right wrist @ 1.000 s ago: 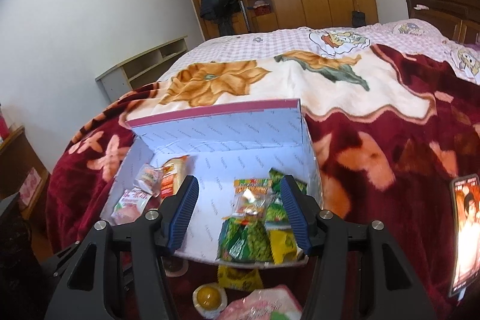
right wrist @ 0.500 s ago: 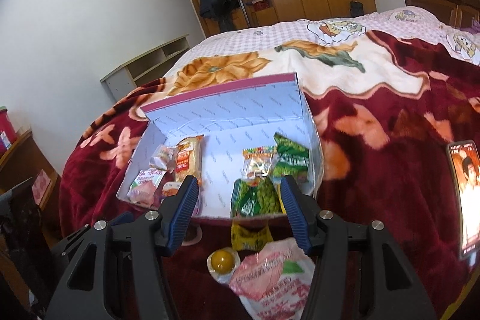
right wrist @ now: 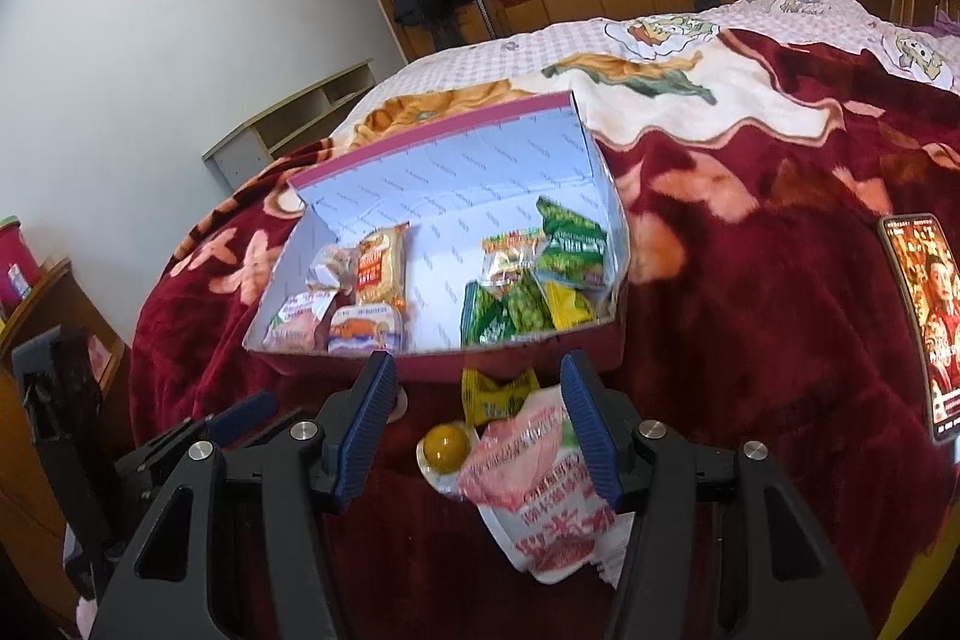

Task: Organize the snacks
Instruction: 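Grasp the pink spouted drink pouch with the right gripper while the left gripper moves to the brown candy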

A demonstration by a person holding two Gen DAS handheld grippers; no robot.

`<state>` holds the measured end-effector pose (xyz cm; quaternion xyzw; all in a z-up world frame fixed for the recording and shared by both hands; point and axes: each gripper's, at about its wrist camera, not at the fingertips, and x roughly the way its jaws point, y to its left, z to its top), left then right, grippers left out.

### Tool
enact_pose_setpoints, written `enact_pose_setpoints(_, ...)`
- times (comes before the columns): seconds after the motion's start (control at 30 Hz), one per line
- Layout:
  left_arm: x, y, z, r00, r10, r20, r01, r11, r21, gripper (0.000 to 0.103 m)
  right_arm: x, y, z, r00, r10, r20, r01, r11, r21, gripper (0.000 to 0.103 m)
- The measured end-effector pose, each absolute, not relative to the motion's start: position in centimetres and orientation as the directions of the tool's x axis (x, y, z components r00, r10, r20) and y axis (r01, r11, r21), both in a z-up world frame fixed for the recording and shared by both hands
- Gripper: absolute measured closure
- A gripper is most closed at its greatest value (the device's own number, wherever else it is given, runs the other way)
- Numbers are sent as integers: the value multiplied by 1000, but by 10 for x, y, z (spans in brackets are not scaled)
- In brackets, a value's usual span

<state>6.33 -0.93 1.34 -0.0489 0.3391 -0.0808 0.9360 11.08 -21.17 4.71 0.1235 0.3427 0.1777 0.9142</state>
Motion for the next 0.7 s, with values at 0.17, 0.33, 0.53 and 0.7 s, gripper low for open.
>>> enact_pose_setpoints(0.17,68,-16,7,746,-177,-642,121,984,-130,50,102,-215,39,705,403,-583,-235,909,344,45)
enact_pose_setpoints(0.33,77,-23,-1,729,-174,-662,118,985,-129,50,95,-218,31,706,394,-589,-234,914,331,45)
enact_pose_setpoints(0.53,91,-31,-10,717,-162,-678,107,987,-123,50,90,-219,26,715,372,-592,-241,926,291,45)
enact_pose_setpoints(0.7,99,-37,-16,717,-129,-685,92,992,-91,50,88,-220,25,732,350,-584,-249,936,249,42)
